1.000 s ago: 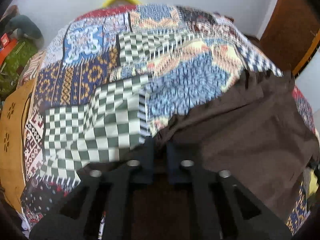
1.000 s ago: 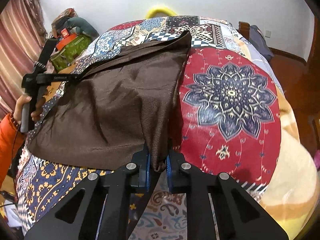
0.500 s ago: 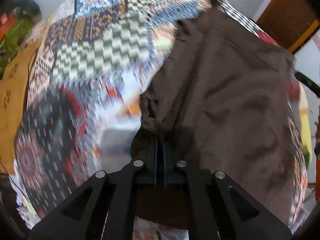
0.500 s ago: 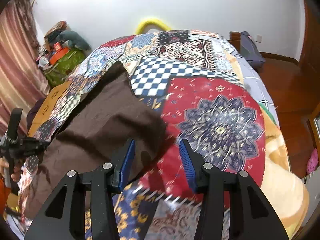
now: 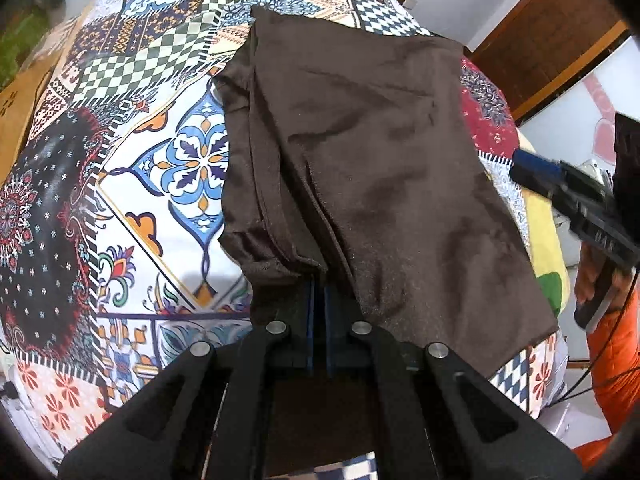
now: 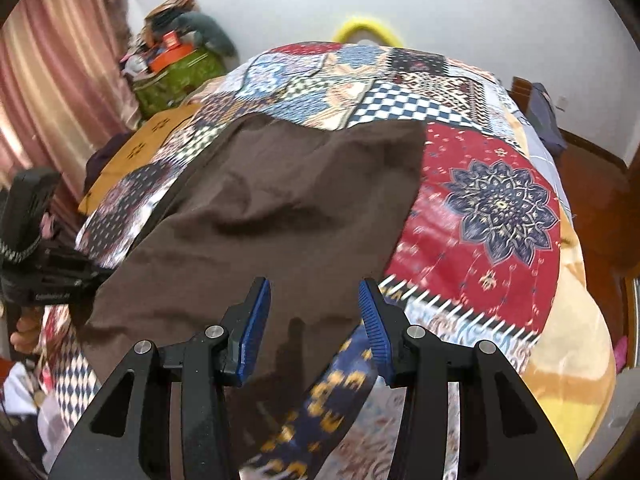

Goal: Fold small clothes

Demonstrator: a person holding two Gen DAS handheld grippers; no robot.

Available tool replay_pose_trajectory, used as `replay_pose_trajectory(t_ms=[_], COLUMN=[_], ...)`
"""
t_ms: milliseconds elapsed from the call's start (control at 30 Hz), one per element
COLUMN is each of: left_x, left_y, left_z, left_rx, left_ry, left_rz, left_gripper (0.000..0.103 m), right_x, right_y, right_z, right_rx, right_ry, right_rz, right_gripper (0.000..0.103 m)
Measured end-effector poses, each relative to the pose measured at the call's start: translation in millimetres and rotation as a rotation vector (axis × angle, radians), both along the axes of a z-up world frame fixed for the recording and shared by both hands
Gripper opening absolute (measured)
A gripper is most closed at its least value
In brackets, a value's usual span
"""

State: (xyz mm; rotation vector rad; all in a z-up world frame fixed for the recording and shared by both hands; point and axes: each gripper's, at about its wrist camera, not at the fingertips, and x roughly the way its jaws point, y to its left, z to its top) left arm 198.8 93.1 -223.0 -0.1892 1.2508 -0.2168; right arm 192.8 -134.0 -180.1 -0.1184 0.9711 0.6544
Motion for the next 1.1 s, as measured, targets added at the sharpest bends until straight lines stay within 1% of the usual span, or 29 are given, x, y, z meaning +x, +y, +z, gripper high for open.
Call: replay_pose_trajectory(t_ms=[33,167,200,267,333,400,433,467,500,533,567,667,767,800,833,900,967,1033,1100], left_x=[-3,-12,-15,-18,-22,-25,-28,-31,-31,-25,-24,-18,-14,-15,-17,-20,-28,-41,-56], left_y=[-1,9,15,27,38,44,45,45,41,34,28,11,9,11,13,20,28,32,29], left_z=[2,12,12,11,12,18,23,27,29,28,27,14,-3,-4,-4,-2,8,21,34], left_rx=[0.015,0.154,0.184,0.216,0.223,0.207,0.196,0.184,0.167,0.161,0.166,0.214,0.261,0.273,0.302,0.323,0.301,0.291,0.297], left_ry=[-0.012,-0.087,-0.091,-0.086,-0.087,-0.114,-0.13,-0.141,-0.153,-0.163,-0.173,-0.163,-0.131,-0.135,-0.137,-0.132,-0.137,-0.162,-0.19], left_rz=[0.008,0.064,0.084,0.12,0.152,0.165,0.166,0.164,0.155,0.147,0.135,0.104,0.101,0.104,0.11,0.123,0.145,0.147,0.142], left_gripper=[0.002,0.002,0.002,0.003,0.003,0.005,0.013,0.026,0.033,0.045,0.051,0.051,0.052,0.052,0.053,0.053,0.053,0.054,0.062], right_x=[-4,-14,-16,-20,-24,-26,-24,-25,-27,-27,-28,-35,-42,-46,-49,-54,-60,-67,-76], right_y=[2,8,10,14,16,16,14,12,11,9,7,0,-5,-7,-9,-11,-14,-14,-11], right_z=[-2,-13,-18,-25,-31,-32,-31,-30,-28,-25,-22,-15,-7,-3,-2,4,9,14,17], right_rx=[-0.01,-0.035,-0.042,-0.056,-0.068,-0.06,-0.055,-0.048,-0.043,-0.037,-0.033,-0.019,-0.014,-0.013,-0.011,-0.005,0.002,0.011,0.017], right_ry=[0.002,0.028,0.041,0.056,0.054,0.048,0.057,0.063,0.06,0.059,0.056,0.039,0.024,0.015,0.01,-0.009,-0.017,-0.027,-0.037], right_rz=[0.012,0.043,0.052,0.066,0.067,0.057,0.05,0.043,0.031,0.024,0.021,0.014,0.015,0.018,0.02,0.016,0.019,0.03,0.041], right_gripper=[0.042,0.042,0.042,0.042,0.042,0.042,0.042,0.042,0.042,0.042,0.042,0.042,0.043,0.043,0.043,0.043,0.043,0.043,0.049])
